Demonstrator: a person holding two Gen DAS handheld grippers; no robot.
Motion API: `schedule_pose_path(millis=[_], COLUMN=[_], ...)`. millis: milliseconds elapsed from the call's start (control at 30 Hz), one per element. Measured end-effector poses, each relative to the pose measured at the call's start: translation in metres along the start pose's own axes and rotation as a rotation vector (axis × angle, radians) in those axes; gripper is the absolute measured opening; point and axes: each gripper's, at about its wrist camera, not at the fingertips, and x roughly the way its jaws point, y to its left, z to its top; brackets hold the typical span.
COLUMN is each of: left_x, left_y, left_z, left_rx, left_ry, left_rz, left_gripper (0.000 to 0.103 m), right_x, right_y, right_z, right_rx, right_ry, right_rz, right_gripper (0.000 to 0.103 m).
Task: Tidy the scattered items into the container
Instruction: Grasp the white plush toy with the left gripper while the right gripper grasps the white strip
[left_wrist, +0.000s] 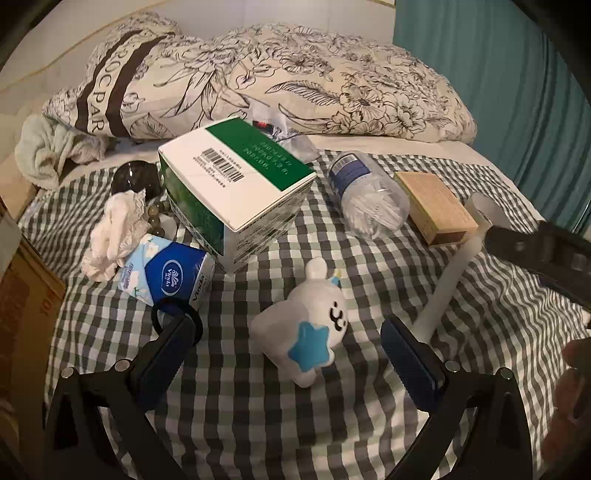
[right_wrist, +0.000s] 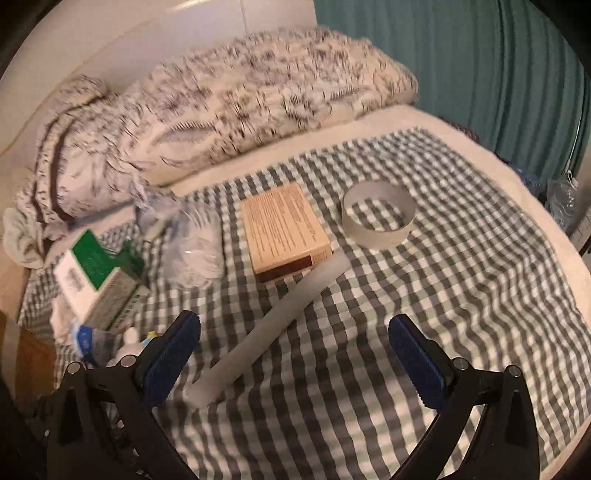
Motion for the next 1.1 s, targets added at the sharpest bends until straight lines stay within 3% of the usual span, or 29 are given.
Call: schedule_pose_path(millis=[133, 333, 400, 433, 467, 500, 633, 700, 800, 900, 967, 1100], left_x=[0.013, 0.01, 0.009, 0.01, 0.012, 0.018, 0.018, 0.016, 0.012, 0.007, 0.003, -0.005], left_y=[0.006, -0.002, -0.005, -0.006, -0.006, -0.005, 0.002, 0.004, 0.006, 0.003, 0.003, 0.008], left_z=[0.001, 0.002, 0.002, 0.003, 0.003, 0.003, 0.002, 0.002, 0.0, -0.003, -0.005, -0.005], left_rx=[-0.039, 0.006, 0.034, 0.049, 0.057, 0.056, 0.015, -0.001, -0.017, -0.015, -0.021, -0.058], left_ry=[0.044, -0.005, -0.024, -0.03, -0.024, 0.004, 0.007, 0.01, 0.017, 0.013, -0.001, 0.002], left_rz=[-0.017, -0.033, -0.032, -0.021, -0.009, -0.008, -0.043, -0.06, -0.076, -0.074, -0.03, -0.056], left_gripper=[0.103, 0.103, 0.096, 0.086, 0.067, 0.061, 0.061, 0.061, 0.061, 0.061, 0.061, 0.061], right_x=[0.027, 0.05, 0.055, 0.058, 0.061, 0.062, 0.061, 0.058, 0.052, 0.046, 0.037, 0.018], right_y=[-0.002, 0.008, 0.006, 0.005, 0.004, 0.004, 0.003, 0.002, 0.0, -0.005, -0.009, -0.016], right_z=[-0.001, -0.007, -0.009, -0.01, -0.011, -0.011, -0.014, -0.015, -0.017, -0.018, -0.019, -0.027], right_rx=[0.052, 0.03, 0.042, 0.043, 0.038, 0.03, -0.014, -0.02, -0.015, -0.003, 0.012, 0.015], right_ry=[0.062, 0.102, 0.117, 0.124, 0.132, 0.136, 0.136, 0.142, 0.15, 0.159, 0.152, 0.123], right_rz=[0.0, -0.04, -0.042, -0.048, -0.056, -0.068, -0.031, 0.011, 0.053, 0.091, 0.127, 0.176], right_gripper=[0.099, 0.088, 0.082, 0.08, 0.074, 0.064, 0.044, 0.024, 0.014, 0.008, 0.008, 0.008])
